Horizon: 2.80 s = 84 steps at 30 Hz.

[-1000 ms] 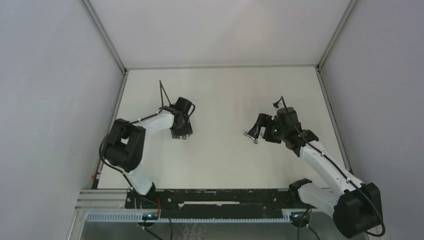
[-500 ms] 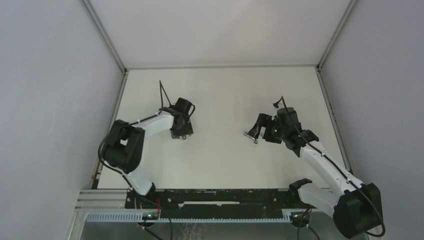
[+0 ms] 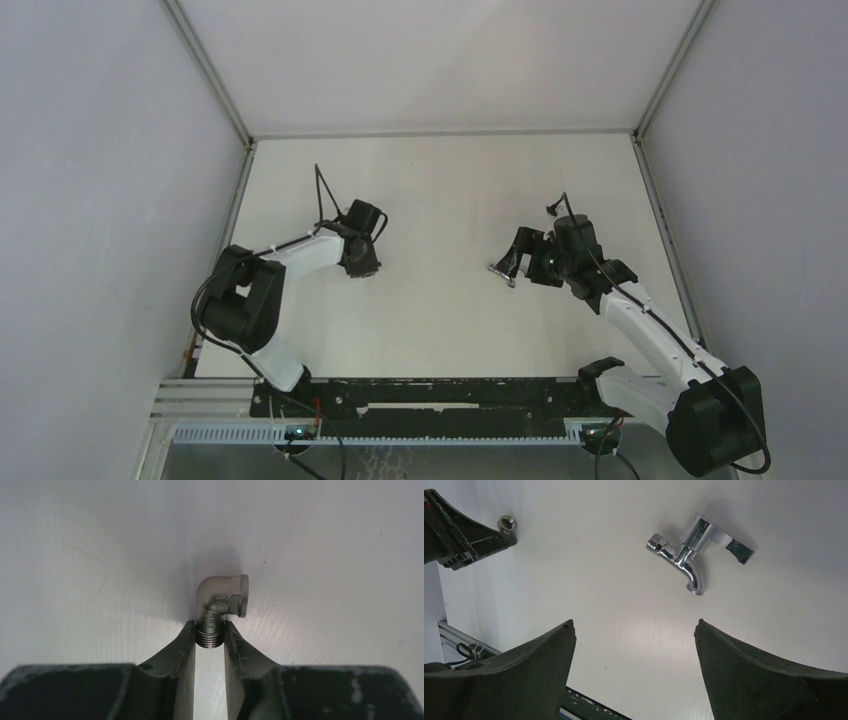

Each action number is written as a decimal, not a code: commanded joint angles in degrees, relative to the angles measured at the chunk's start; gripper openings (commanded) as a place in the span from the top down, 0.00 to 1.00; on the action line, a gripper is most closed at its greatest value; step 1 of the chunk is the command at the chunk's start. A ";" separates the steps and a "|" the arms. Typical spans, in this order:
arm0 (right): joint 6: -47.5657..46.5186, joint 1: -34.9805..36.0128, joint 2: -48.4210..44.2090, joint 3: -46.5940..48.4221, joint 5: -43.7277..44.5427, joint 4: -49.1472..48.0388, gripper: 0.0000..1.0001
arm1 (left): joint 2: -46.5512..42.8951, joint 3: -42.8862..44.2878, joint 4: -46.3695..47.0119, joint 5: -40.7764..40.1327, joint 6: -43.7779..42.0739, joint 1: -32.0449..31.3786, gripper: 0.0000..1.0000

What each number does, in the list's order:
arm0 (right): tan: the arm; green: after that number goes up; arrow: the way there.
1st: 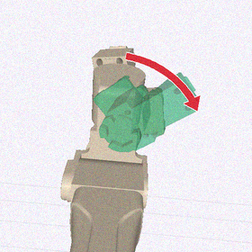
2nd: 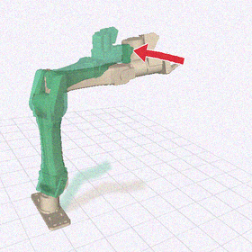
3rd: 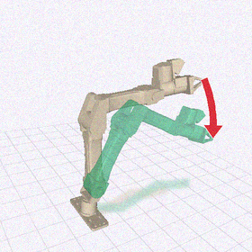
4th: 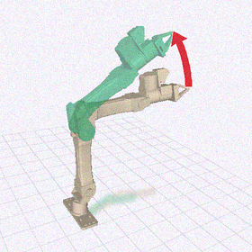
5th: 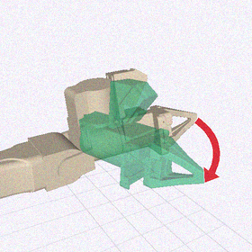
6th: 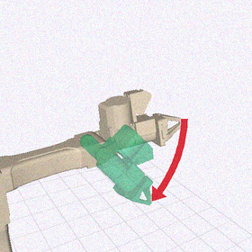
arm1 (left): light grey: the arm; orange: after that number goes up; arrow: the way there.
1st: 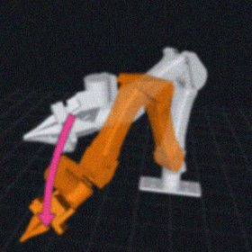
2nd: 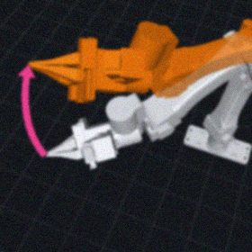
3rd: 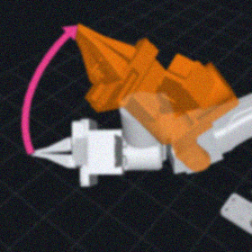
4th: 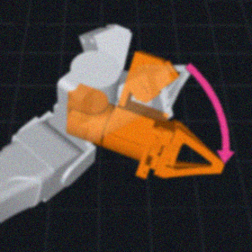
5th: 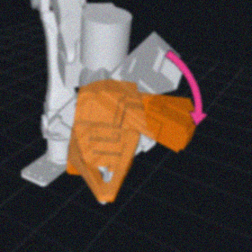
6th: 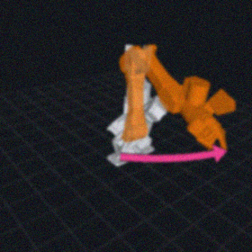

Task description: Install the water faucets

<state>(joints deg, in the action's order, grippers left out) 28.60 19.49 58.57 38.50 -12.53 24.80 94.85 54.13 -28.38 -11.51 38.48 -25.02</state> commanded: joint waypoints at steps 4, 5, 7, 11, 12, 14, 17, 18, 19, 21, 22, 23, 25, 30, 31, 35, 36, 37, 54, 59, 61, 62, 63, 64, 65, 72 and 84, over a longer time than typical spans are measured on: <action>-0.84 -0.11 -1.60 0.61 0.17 -0.37 0.05 | -3.02 -0.63 4.02 2.96 -4.29 -0.29 0.99; -0.76 -0.07 -1.59 0.61 -0.11 -0.58 0.05 | -4.19 -0.78 4.29 4.22 -4.94 -0.30 1.00; -0.18 -0.18 -1.45 0.61 -1.08 -1.22 0.05 | -6.78 -1.43 6.15 8.12 -6.70 -0.48 1.00; 1.94 -0.45 -1.44 0.61 -5.04 -3.26 0.05 | -13.38 -4.05 12.27 20.65 -9.85 -1.16 1.00; 3.12 -0.55 -1.44 0.61 -6.77 -3.99 0.05 | -14.99 -4.82 14.31 22.52 -10.36 -1.44 1.00; 6.49 -0.14 -1.38 0.61 -9.00 -5.99 0.06 | -17.96 -6.28 17.34 25.46 -11.19 -1.99 1.00; 13.86 1.73 -0.76 0.92 -10.28 -10.87 0.09 | -21.16 -7.73 20.40 27.98 -11.79 -3.33 1.00; 16.26 3.15 -0.47 1.41 -8.52 -11.62 0.10 | -21.69 -7.80 20.80 28.10 -12.03 -3.88 1.00; 18.85 5.16 0.07 1.98 -6.83 -12.25 0.10 | -22.17 -7.74 20.96 28.02 -12.26 -4.55 1.00; 22.15 8.00 1.44 3.50 -4.03 -13.27 0.10 | -22.80 -7.37 20.81 27.24 -12.74 -6.03 1.00; 23.53 9.15 2.32 4.43 -3.05 -13.71 0.10 | -22.93 -7.06 20.51 26.45 -12.72 -6.88 1.00; 24.67 10.37 3.30 5.31 -2.32 -14.54 0.10 | -22.95 -6.65 20.07 25.65 -12.69 -7.73 1.00; 26.06 12.55 5.49 6.77 -1.93 -17.07 0.10 | -22.95 -5.73 18.81 23.22 -12.59 -9.54 1.00; 26.62 17.00 10.90 10.72 0.69 -20.60 0.10 | -23.00 -4.79 17.90 20.66 -11.98 -12.95 1.00; 26.94 17.36 12.09 11.37 0.79 -20.69 0.10 | -23.15 -4.81 17.89 20.69 -11.95 -13.26 1.00; 27.27 17.51 17.40 14.06 -1.70 -20.97 0.16 | -24.16 -5.35 18.36 21.93 -11.91 -13.60 1.00; 27.07 17.60 18.73 14.89 -2.77 -20.86 0.18 | -24.40 -5.66 18.68 22.20 -11.93 -13.63 1.00; 26.96 17.73 19.84 15.66 -3.51 -20.66 0.19 | -24.71 -5.96 19.12 22.29 -11.86 -13.65 1.00; 26.03 19.14 25.59 15.85 -10.75 -28.68 0.74 | -24.84 -6.05 19.15 25.45 -12.11 -13.57 1.00; 24.89 18.34 25.46 14.65 -10.95 -28.42 1.00 | -26.45 -5.57 17.35 26.85 -12.78 -13.58 1.00; 25.24 17.51 24.79 12.54 -12.44 -31.12 1.00 | -27.75 -5.46 16.15 27.18 -13.19 -13.58 0.93; 25.42 17.00 24.31 11.43 -13.50 -32.84 1.00 | -28.50 -5.32 15.30 27.11 -13.27 -13.56 0.86; 25.53 16.58 23.72 10.14 -14.46 -34.83 1.00 | -29.28 -5.28 14.50 27.05 -13.32 -13.46 0.73; 25.56 16.08 23.04 8.82 -15.72 -37.26 1.00 | -30.23 -5.38 13.86 27.44 -13.12 -13.23 0.49; 25.54 15.49 22.48 7.64 -17.19 -39.42 1.00 | -31.01 -5.68 13.63 28.35 -12.41 -12.58 0.15; 26.80 13.02 18.82 1.52 -24.70 -53.77 1.00 | -33.15 -8.07 16.83 42.96 -8.31 -7.53 0.00; 37.64 11.99 19.44 -1.32 -34.03 -74.29 1.00 | -31.23 -12.63 31.53 54.37 -0.46 -4.78 0.09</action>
<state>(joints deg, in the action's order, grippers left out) 60.23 31.92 78.39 37.04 -42.63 -37.04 63.75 44.45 -6.22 37.01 33.30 -31.35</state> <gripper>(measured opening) 0.194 0.926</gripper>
